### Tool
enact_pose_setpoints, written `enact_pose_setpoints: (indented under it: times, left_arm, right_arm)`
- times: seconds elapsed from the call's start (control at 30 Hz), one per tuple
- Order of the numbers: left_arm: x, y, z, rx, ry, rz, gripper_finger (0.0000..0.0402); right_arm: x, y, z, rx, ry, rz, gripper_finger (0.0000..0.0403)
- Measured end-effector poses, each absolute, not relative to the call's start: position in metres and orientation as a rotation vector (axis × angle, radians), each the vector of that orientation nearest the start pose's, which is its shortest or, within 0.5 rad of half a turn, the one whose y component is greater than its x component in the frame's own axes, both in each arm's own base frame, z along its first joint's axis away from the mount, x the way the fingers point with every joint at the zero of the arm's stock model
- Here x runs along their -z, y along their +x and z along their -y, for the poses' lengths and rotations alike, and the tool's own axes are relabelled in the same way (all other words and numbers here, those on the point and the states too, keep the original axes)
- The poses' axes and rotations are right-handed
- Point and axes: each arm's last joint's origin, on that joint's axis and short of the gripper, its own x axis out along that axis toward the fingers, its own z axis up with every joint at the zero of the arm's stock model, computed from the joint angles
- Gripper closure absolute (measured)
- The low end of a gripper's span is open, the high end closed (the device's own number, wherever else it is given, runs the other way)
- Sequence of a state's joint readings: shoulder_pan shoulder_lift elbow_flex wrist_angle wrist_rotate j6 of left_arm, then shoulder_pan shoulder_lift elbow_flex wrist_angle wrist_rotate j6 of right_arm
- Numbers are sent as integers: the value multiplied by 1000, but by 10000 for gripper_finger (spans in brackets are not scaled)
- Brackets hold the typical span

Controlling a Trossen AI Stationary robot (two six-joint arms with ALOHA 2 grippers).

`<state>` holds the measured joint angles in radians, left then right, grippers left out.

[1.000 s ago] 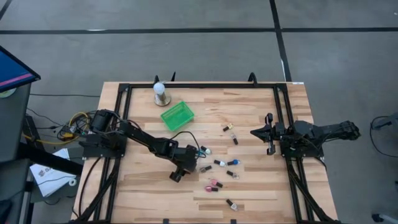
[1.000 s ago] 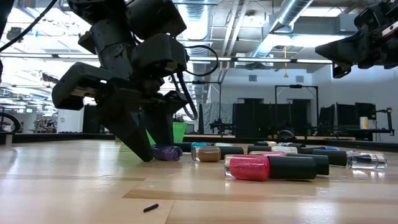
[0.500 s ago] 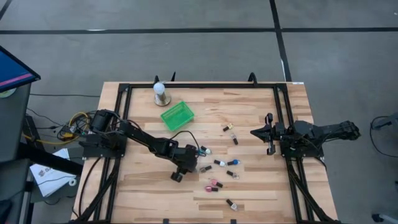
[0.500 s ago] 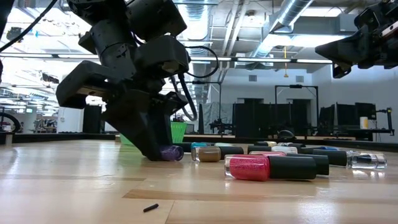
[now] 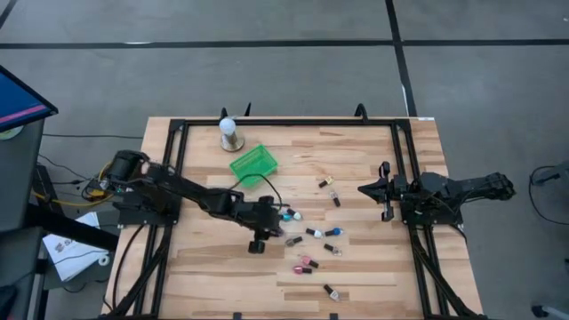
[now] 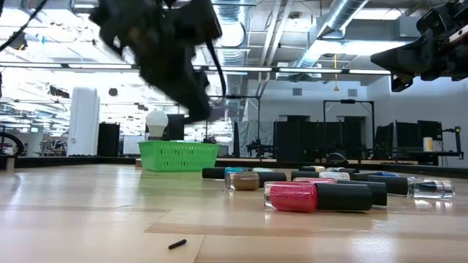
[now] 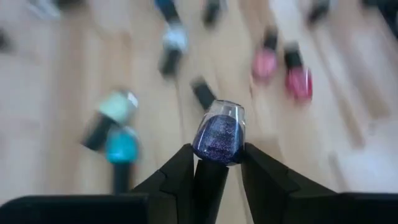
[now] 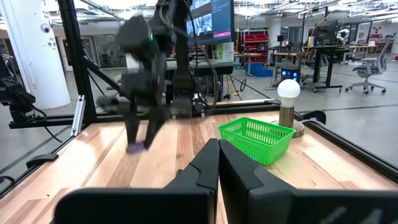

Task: Pick & Place Nail Polish
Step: Put the violet nail polish bottle into the green bin

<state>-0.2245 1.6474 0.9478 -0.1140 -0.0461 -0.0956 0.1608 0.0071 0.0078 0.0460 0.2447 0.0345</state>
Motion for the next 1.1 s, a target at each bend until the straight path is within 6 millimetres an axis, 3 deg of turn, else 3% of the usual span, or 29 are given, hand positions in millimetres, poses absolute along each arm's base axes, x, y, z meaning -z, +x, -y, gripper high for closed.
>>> enact_pose_setpoints:
  times: [0.17, 0.3, 0.47, 0.73, 1.1]
  left_arm:
    - [-233, 310, 57, -163, 69, -629, 297]
    - [-262, 296, 31, -416, 87, -527, 293]
    - [-277, 280, -10, -613, 59, -523, 294]
    - [-256, 261, -58, -739, -102, -681, 294]
    - [-202, 236, -67, -770, -250, -820, 294]
  right_arm:
    - [-170, 97, -9, 82, 44, 48, 402]
    - [-170, 97, -9, 83, 44, 47, 402]
    - [-170, 97, -9, 83, 44, 48, 402]
    - [-170, 97, -9, 83, 45, 51, 402]
    - [-170, 96, -9, 83, 36, 51, 402]
